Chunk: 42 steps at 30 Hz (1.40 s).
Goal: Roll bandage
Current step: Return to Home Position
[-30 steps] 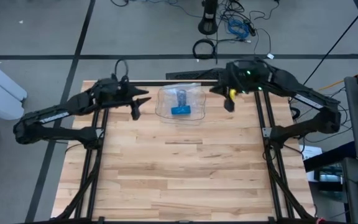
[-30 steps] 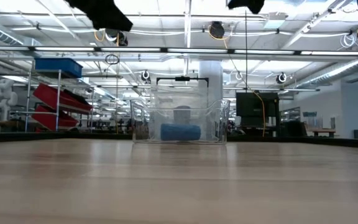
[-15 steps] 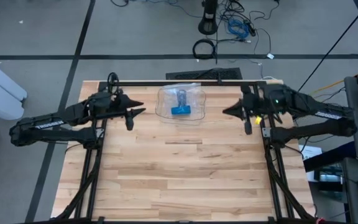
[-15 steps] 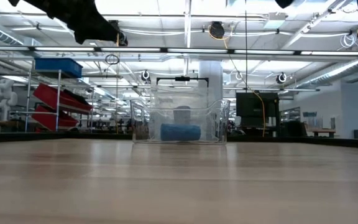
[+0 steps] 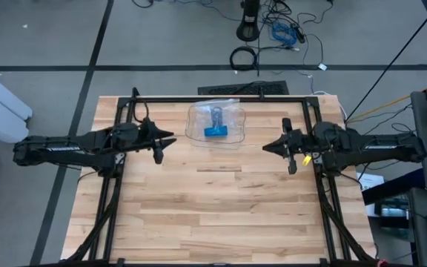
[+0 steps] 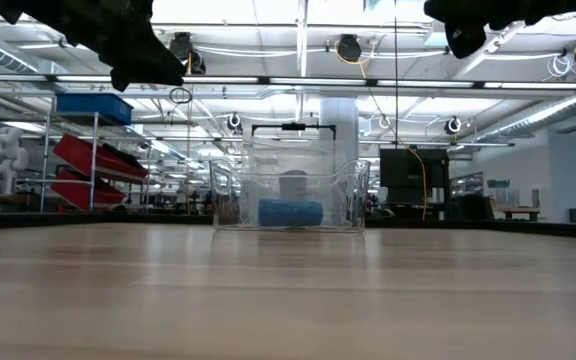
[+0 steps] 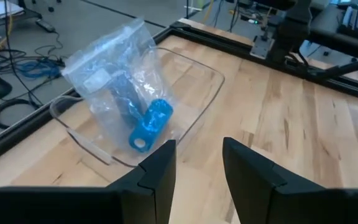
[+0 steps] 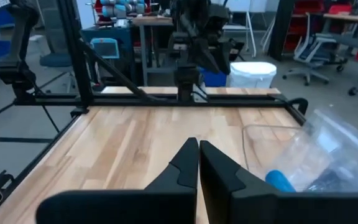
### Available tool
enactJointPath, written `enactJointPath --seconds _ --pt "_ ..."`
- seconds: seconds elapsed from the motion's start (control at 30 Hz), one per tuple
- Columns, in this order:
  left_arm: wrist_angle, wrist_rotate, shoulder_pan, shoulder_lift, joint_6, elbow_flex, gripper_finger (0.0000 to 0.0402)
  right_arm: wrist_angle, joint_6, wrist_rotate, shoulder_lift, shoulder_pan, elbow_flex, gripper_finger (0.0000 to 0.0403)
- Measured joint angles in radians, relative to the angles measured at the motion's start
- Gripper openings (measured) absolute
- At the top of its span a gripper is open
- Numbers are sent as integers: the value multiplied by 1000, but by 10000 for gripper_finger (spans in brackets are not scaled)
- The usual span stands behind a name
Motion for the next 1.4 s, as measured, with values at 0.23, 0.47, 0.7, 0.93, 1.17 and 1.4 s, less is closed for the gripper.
enactJointPath --seconds 0.23,0.47,0.7,0.93,1.17,1.4 --pt "24 -132 -74 1 0 -19 136 55 -1 16 -7 27 -41 0" --pt "193 -181 -127 1 73 -74 136 -14 -20 118 -92 57 -42 0" --pt "253 -184 -149 -4 111 -130 136 -66 -12 124 -191 109 -42 0" --pt "467 -183 -183 -74 170 -280 136 -62 -4 273 -264 161 -86 0" --pt "512 -150 -195 -170 183 -373 136 107 30 279 -304 178 -241 0" --pt "513 4 -187 -182 260 -386 136 142 20 354 -318 177 -273 0"
